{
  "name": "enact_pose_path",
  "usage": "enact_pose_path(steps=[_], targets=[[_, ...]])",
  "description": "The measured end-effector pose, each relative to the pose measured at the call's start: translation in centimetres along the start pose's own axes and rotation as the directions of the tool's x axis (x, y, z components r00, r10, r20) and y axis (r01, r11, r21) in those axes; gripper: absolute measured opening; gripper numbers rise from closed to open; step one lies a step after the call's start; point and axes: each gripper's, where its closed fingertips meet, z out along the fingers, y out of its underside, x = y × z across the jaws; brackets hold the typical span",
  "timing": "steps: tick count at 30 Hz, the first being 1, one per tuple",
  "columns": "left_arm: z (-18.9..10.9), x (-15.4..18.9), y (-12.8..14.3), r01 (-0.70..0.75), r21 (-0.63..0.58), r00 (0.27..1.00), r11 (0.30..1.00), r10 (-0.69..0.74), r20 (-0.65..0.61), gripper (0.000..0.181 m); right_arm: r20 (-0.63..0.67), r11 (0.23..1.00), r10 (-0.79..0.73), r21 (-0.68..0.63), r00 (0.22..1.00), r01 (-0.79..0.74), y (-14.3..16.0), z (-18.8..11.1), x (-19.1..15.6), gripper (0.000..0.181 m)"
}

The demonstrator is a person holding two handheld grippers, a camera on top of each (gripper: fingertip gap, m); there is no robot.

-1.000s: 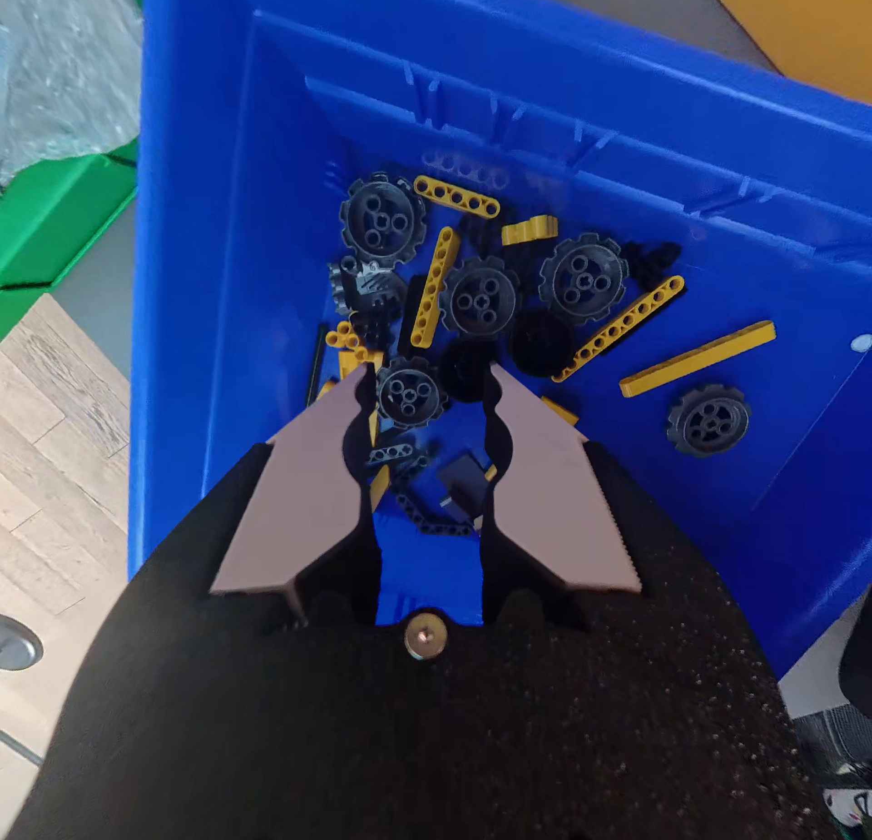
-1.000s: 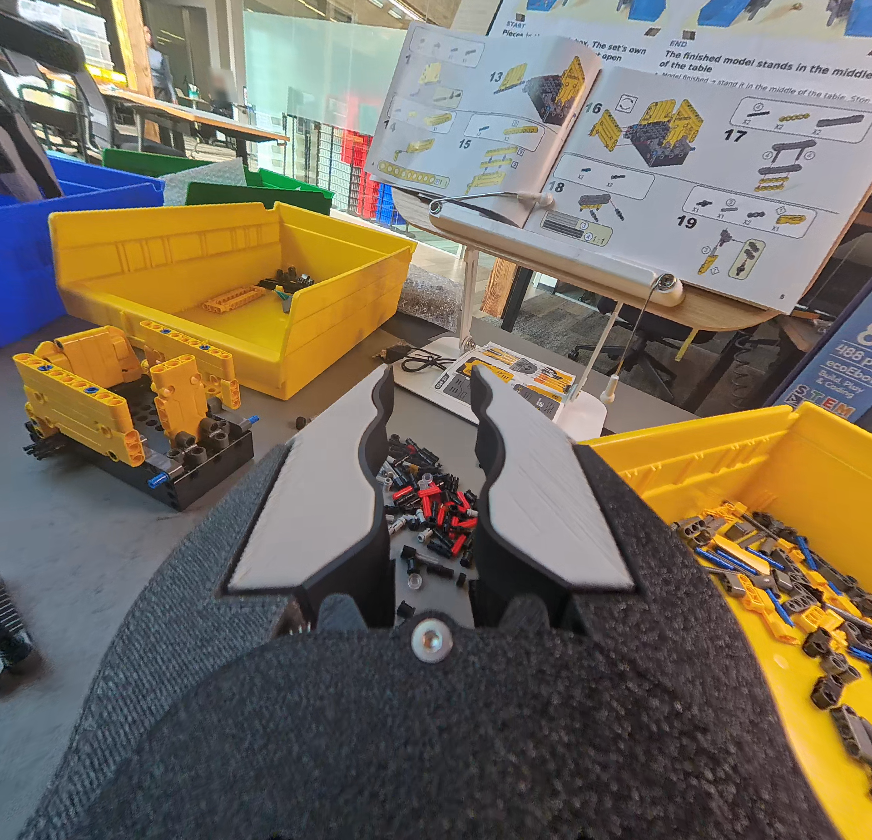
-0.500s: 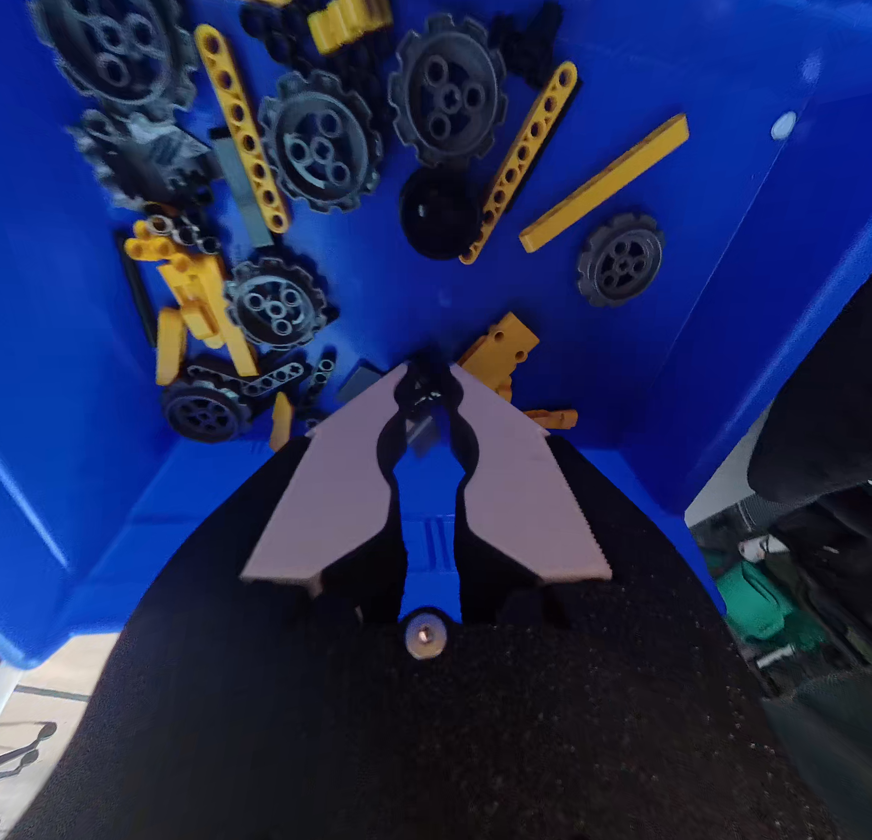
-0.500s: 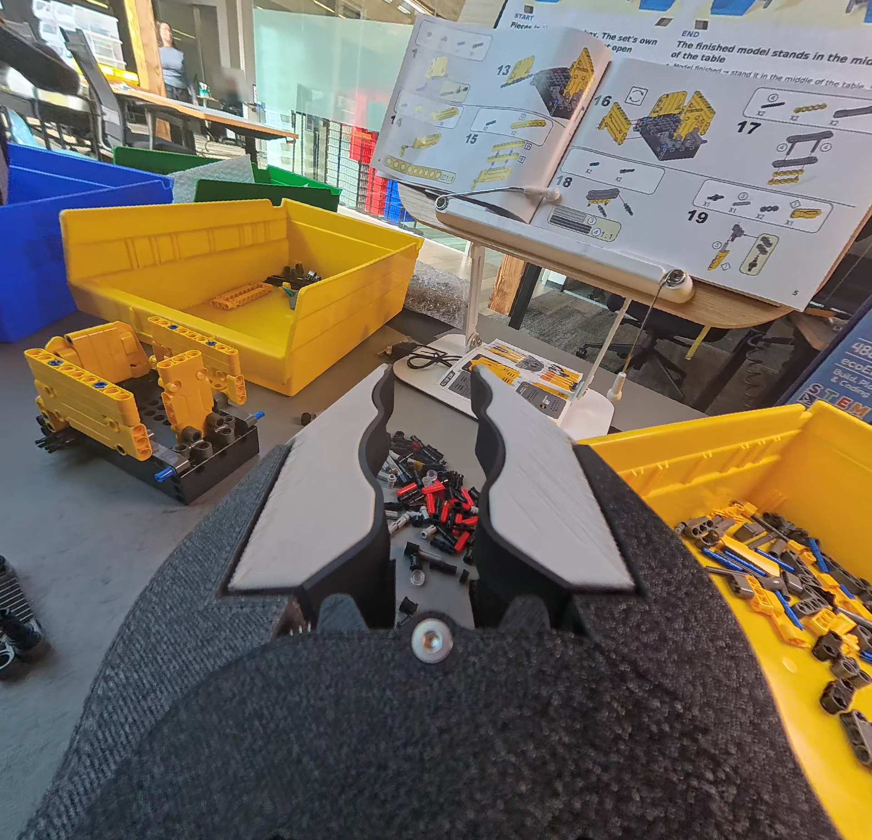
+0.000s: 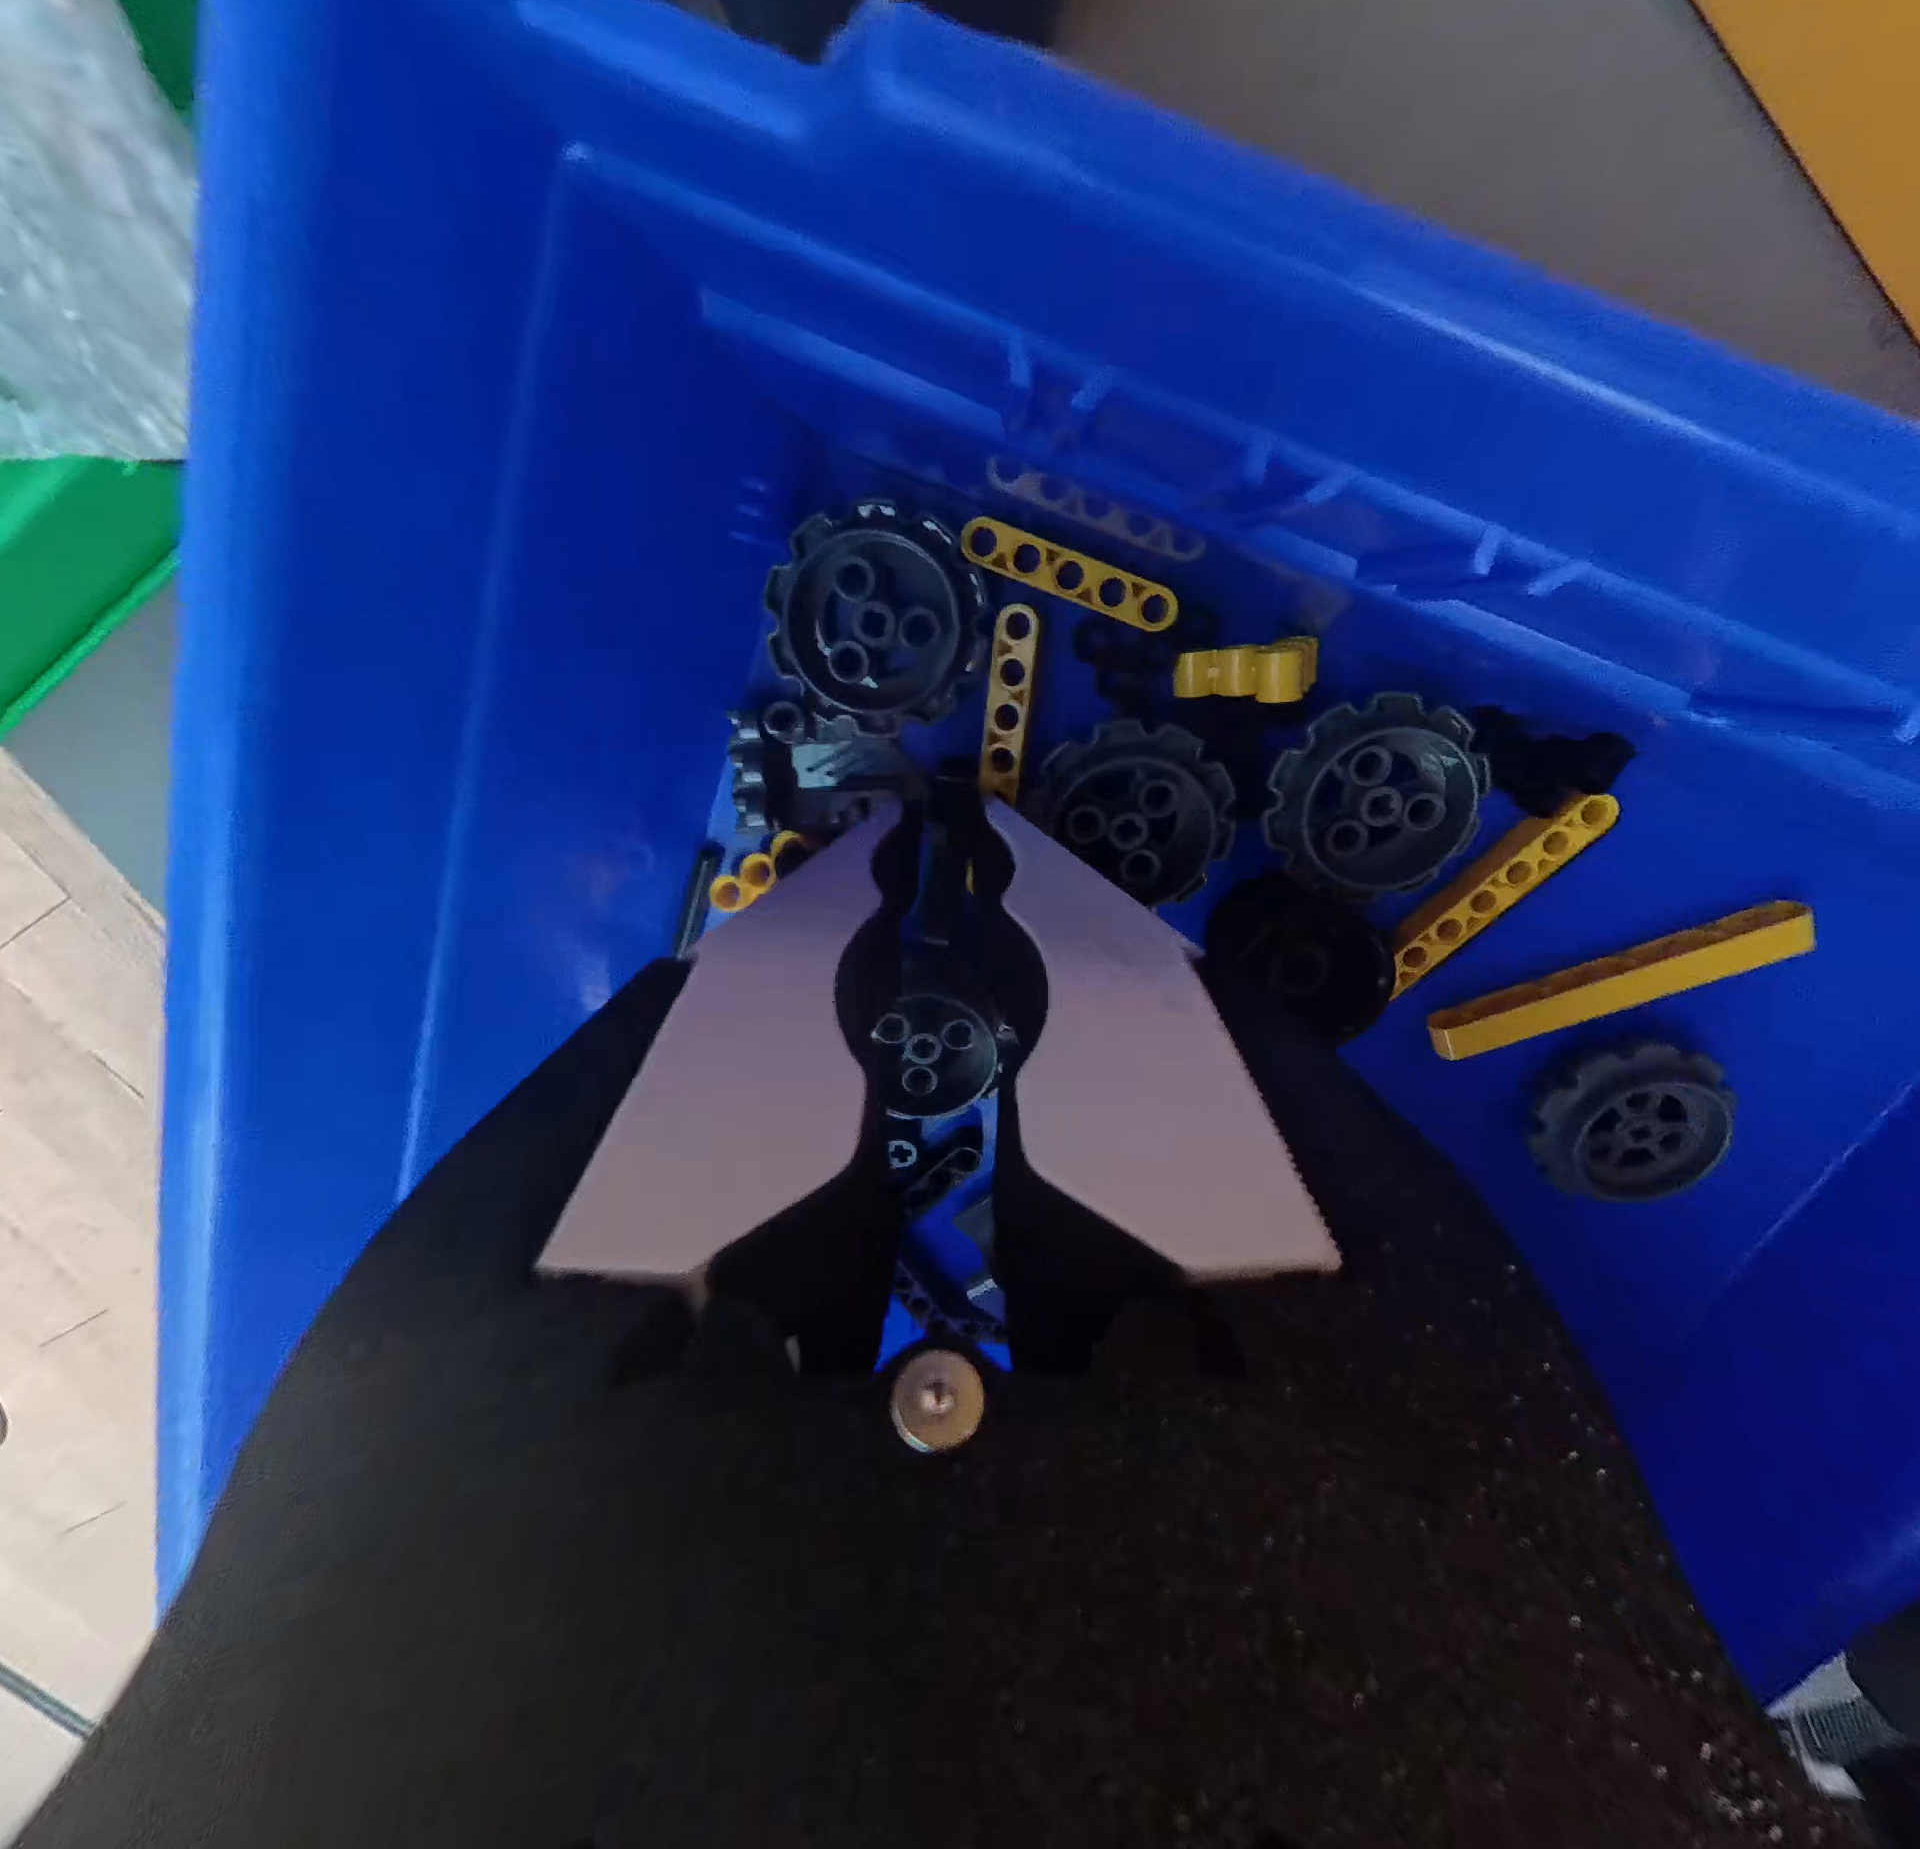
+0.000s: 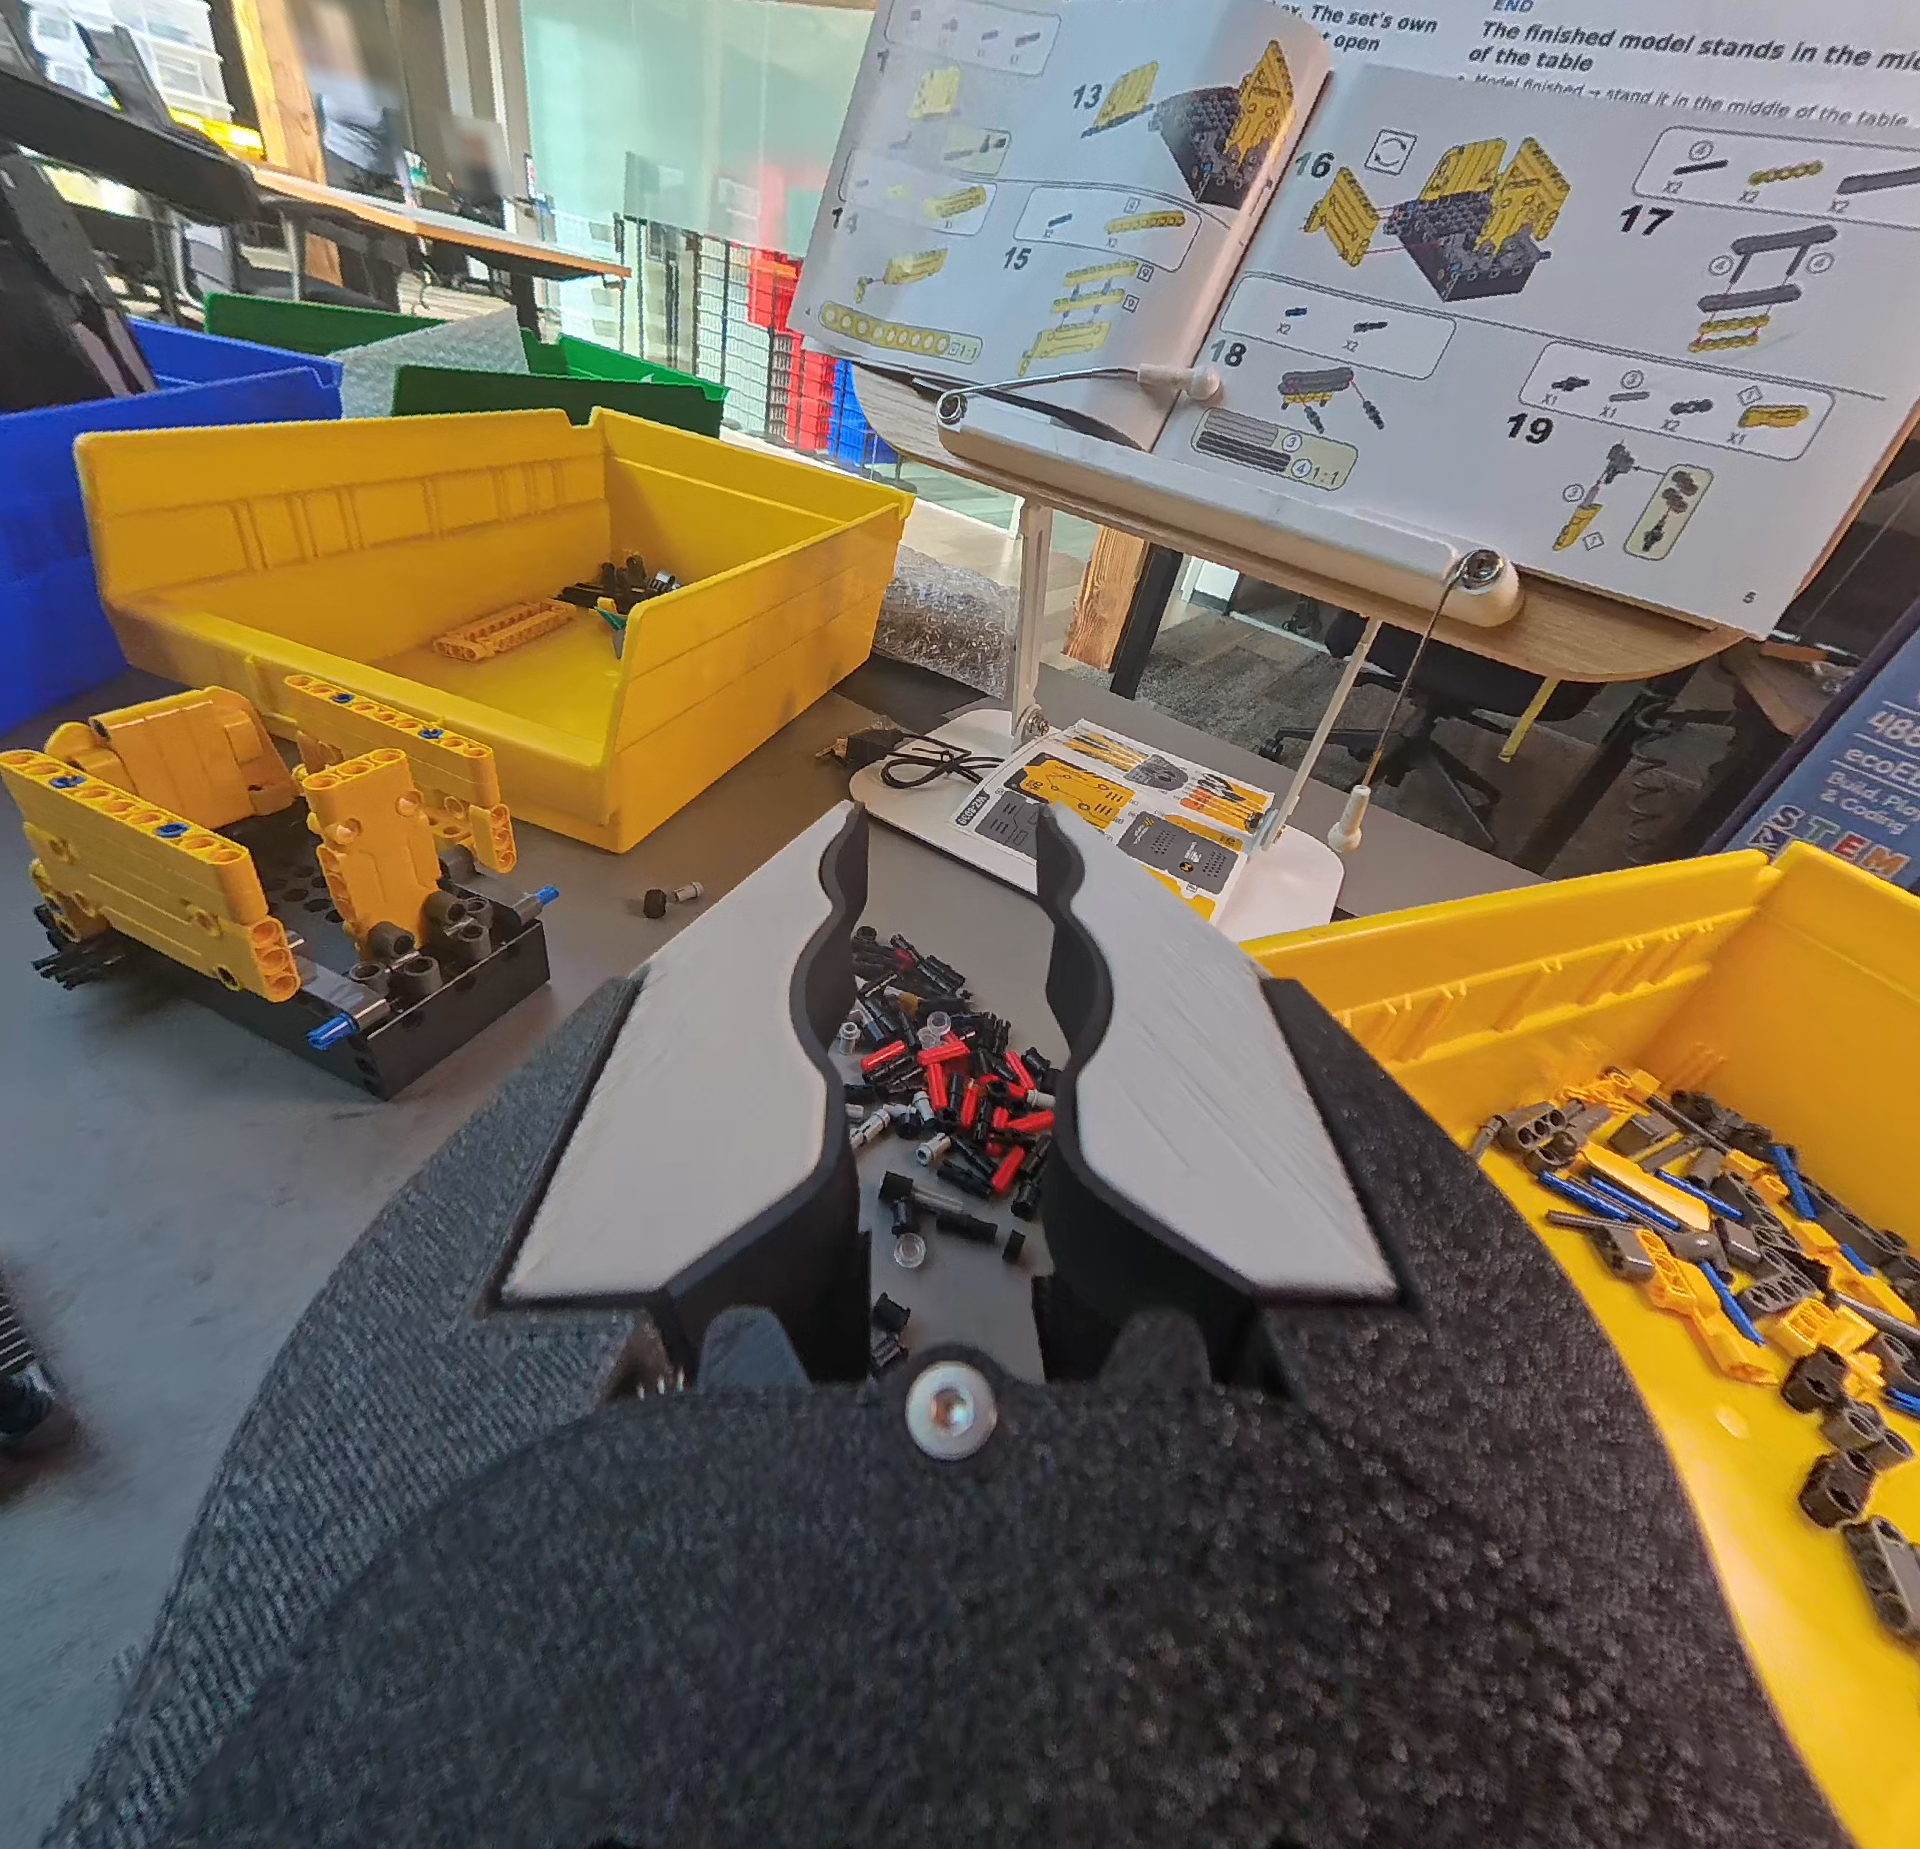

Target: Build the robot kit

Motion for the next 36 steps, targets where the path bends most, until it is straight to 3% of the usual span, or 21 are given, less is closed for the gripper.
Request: enact_pose_path(steps=[8,13,16,24,25,31,36], targets=[[-2.1,2.2,5.6,-0.122,-0.236,0.989,0.964,0.097,-0.113,0.0,0.007,1.0,-0.001,0.009,1.0,0.001,-0.3,-0.1,-0.1,0.031],[-5.0,-2.0,3.6,0.014,-0.049,0.998,0.999,-0.011,0.06,0.009,0.013,1.0,0.007,0.006,1.0,-0.007,-0.2,-0.1,-0.2,0.031],[-4.4,-3.6,3.1,0.078,-0.011,0.992,0.997,-0.077,0.099,0.022,0.01,1.0,-0.001,0.004,1.0,0.001,-0.2,-0.1,-0.2,0.031],[0.0,-2.9,3.0,0.098,-0.107,0.993,0.989,-0.091,0.069,0.021,0.002,1.0,0.004,-0.008,1.0,-0.004,0.2,0.1,-0.1,0.032],[0.1,-2.6,3.1,0.071,-0.127,0.996,0.989,-0.064,0.06,0.014,0.002,1.0,0.003,-0.008,1.0,-0.003,0.2,0.0,-0.1,0.032],[-0.8,1.0,6.1,-0.067,-0.281,0.995,0.957,0.042,-0.092,0.014,0.01,1.0,0.013,-0.006,1.0,-0.013,0.1,0.0,0.0,0.032],[-2.4,2.0,7.3,-0.092,-0.299,0.992,0.95,0.06,-0.114,0.015,0.018,1.0,0.011,-0.007,1.0,-0.011,0.2,0.1,-0.3,0.032]])
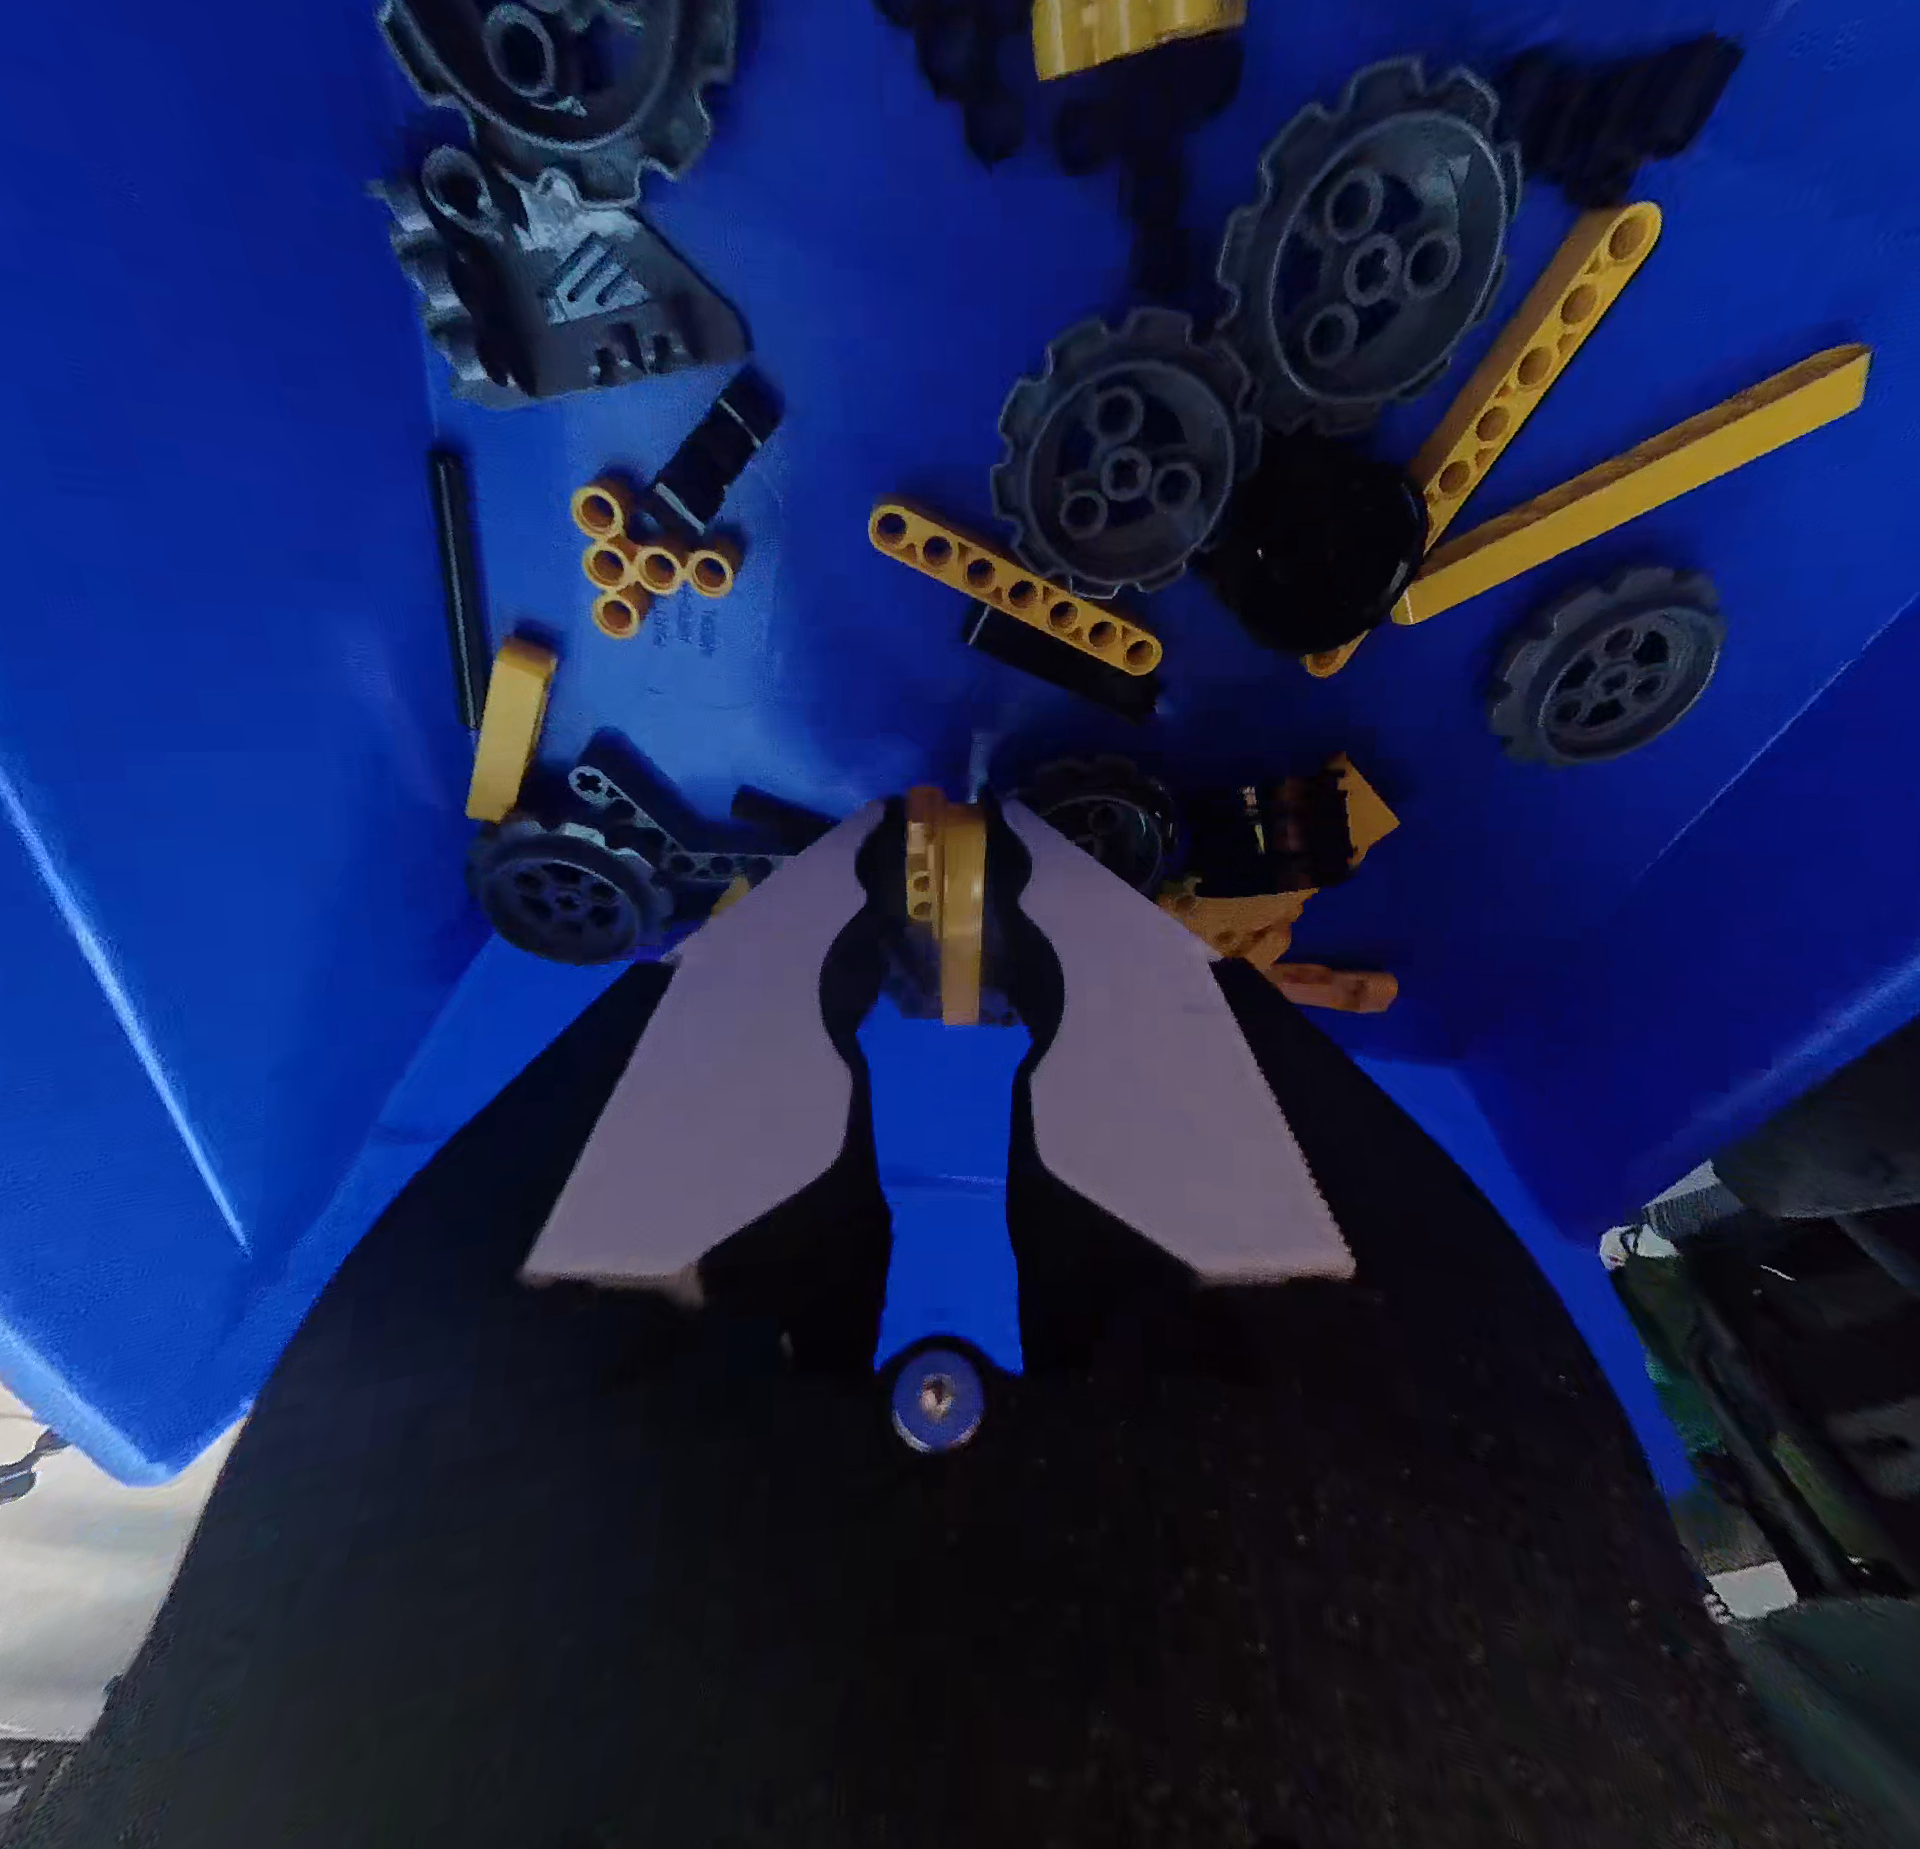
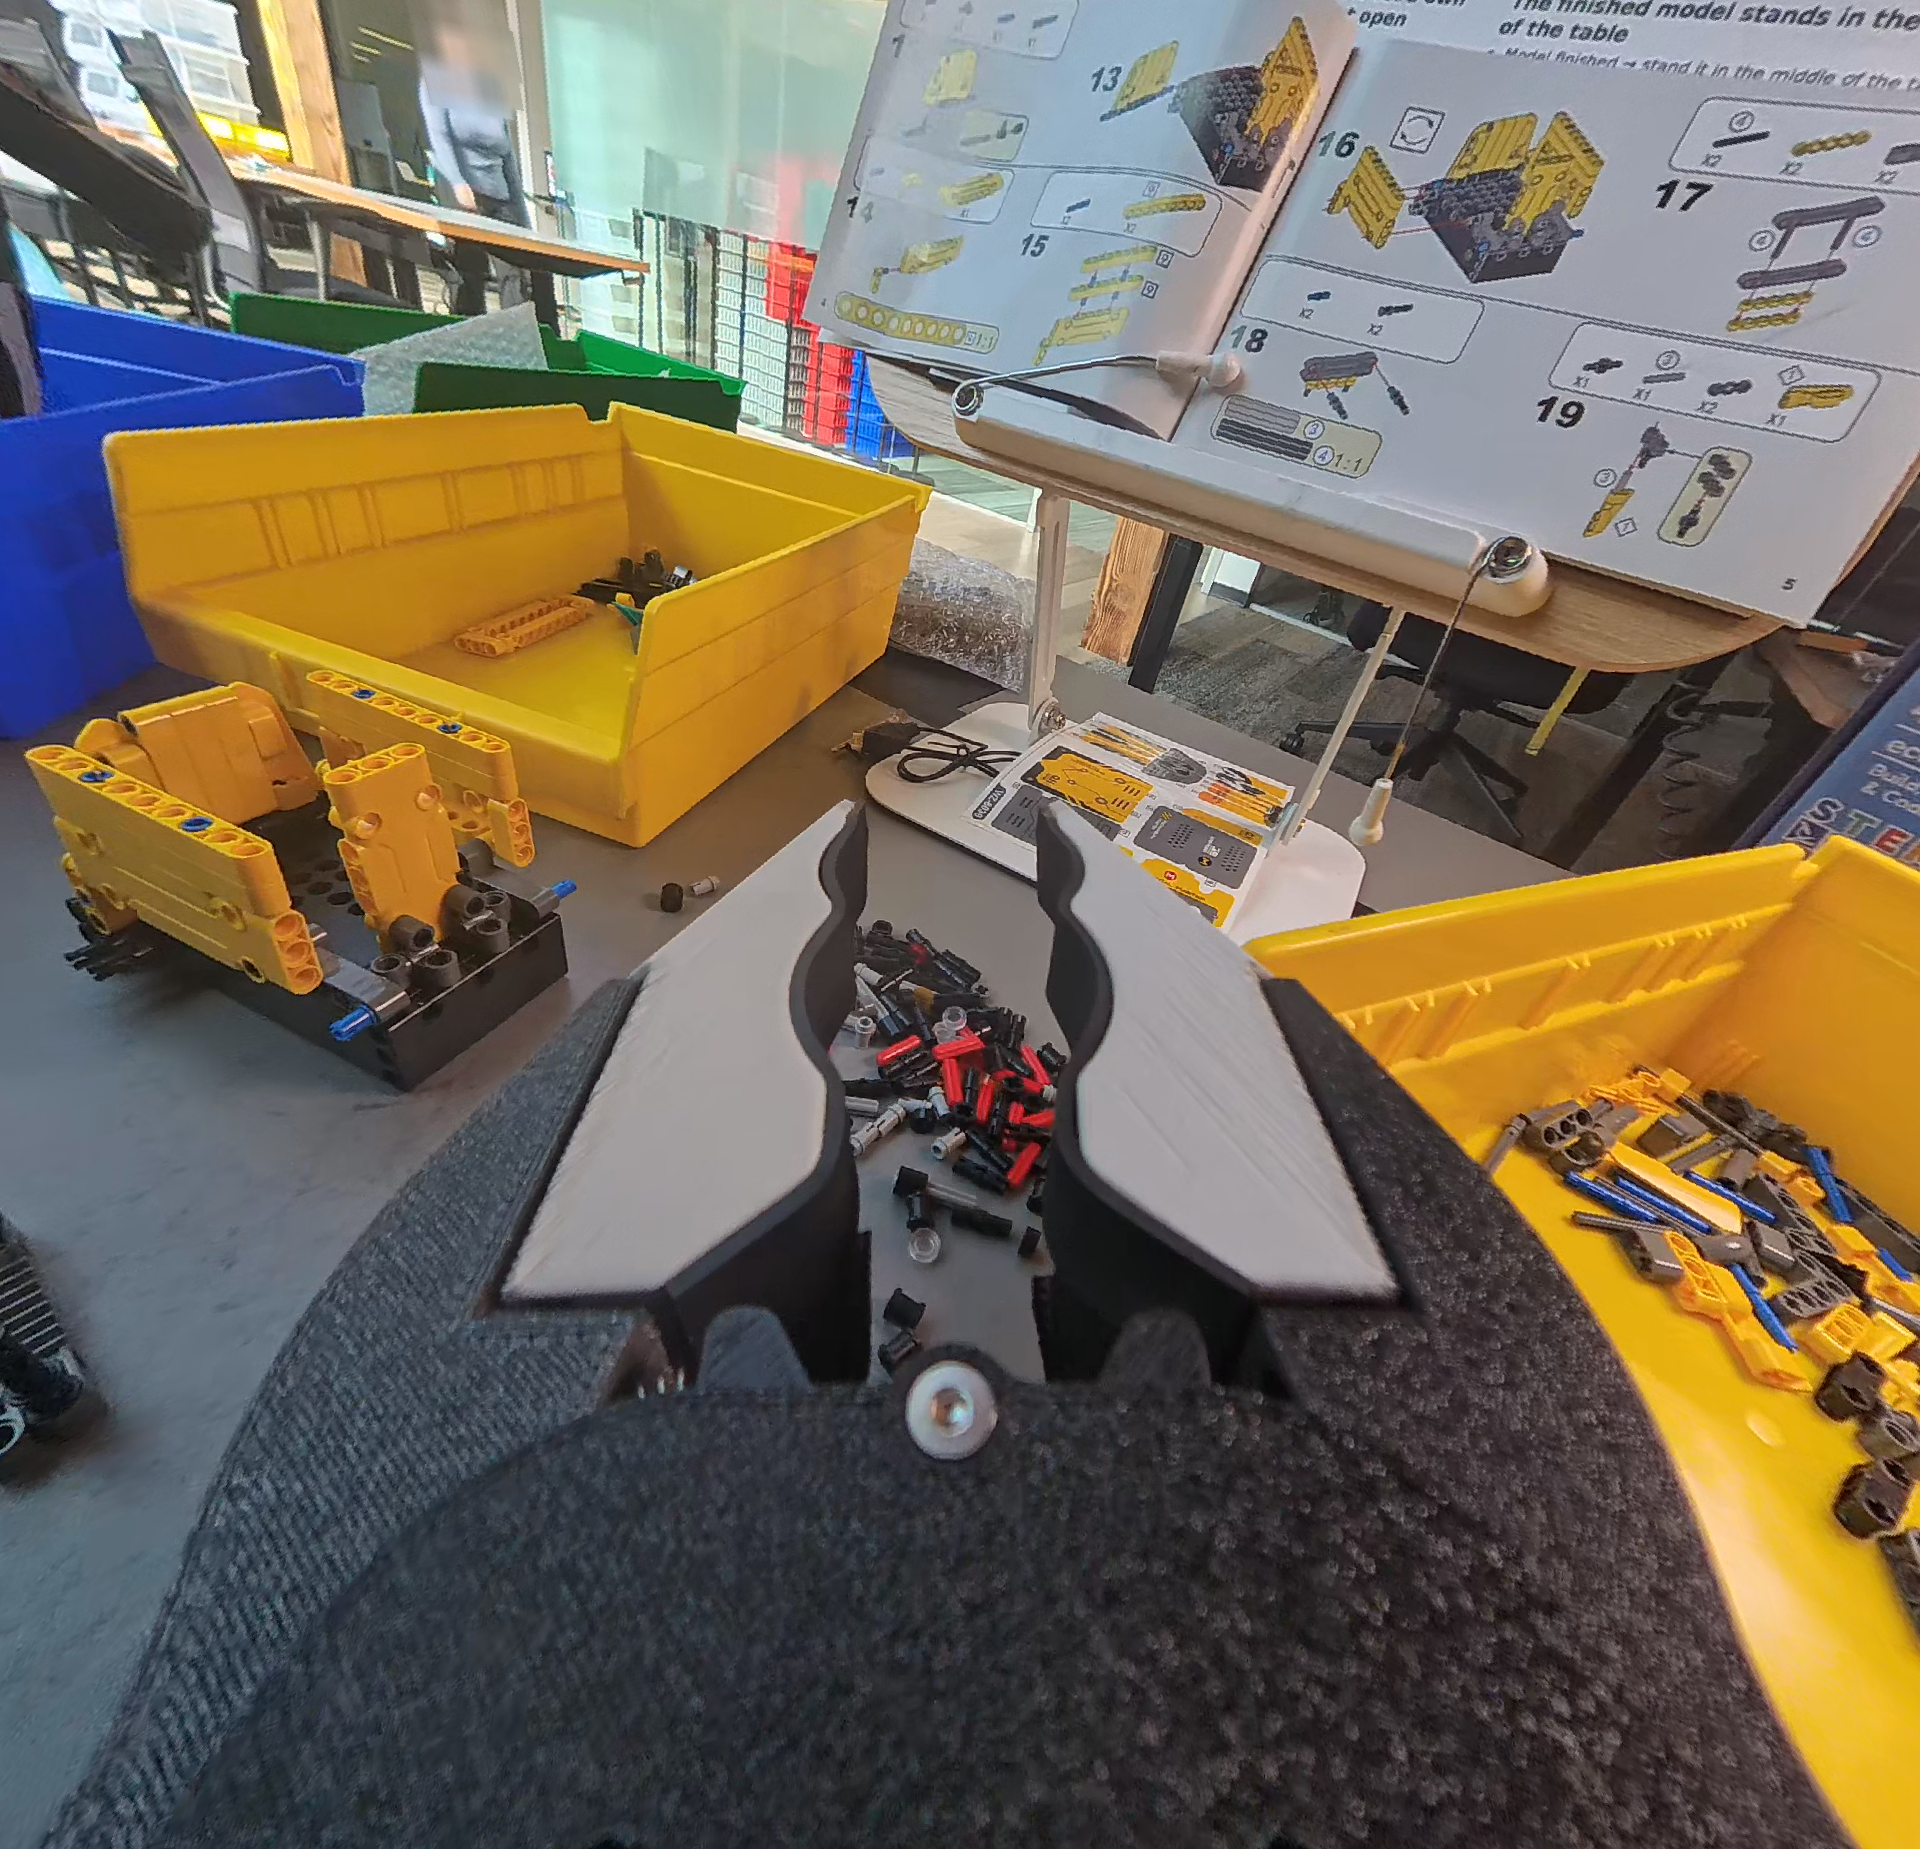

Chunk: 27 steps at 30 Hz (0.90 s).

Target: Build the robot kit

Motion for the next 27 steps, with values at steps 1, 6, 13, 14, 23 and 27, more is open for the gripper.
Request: enact_pose_path(steps=[1,6,13,14,23,27], targets=[[-0.4,0.0,-0.1,0.0,0.019,1.0,1.0,0.0,0.005,0.015,0.0,1.0,0.0,0.0,1.0,0.0,0.0,0.0,0.0,0.032],[-2.2,1.1,-2.4,0.003,0.17,0.999,0.985,0.003,-0.035,0.025,0.002,1.0,0.006,0.004,1.0,-0.006,-0.1,0.0,0.0,0.032],[-0.5,4.0,-5.2,-0.11,0.222,0.993,0.969,0.117,-0.016,0.039,0.006,1.0,0.014,0.005,1.0,-0.014,-0.1,0.0,0.0,0.041],[-0.5,4.0,-5.7,-0.129,0.232,0.991,0.964,0.13,0.011,0.038,0.008,1.0,0.015,0.004,1.0,-0.015,-0.1,0.0,-0.1,0.041],[0.0,5.2,-5.3,-0.185,0.156,0.983,0.97,0.181,0.041,0.013,0.027,1.0,0.008,-0.002,1.0,-0.008,-0.1,0.0,-0.5,0.043],[-0.2,5.0,-3.7,-0.163,0.122,0.987,0.979,0.16,0.031,0.003,0.041,1.0,0.003,0.001,0.999,-0.003,-0.3,-0.1,-0.8,0.044]])
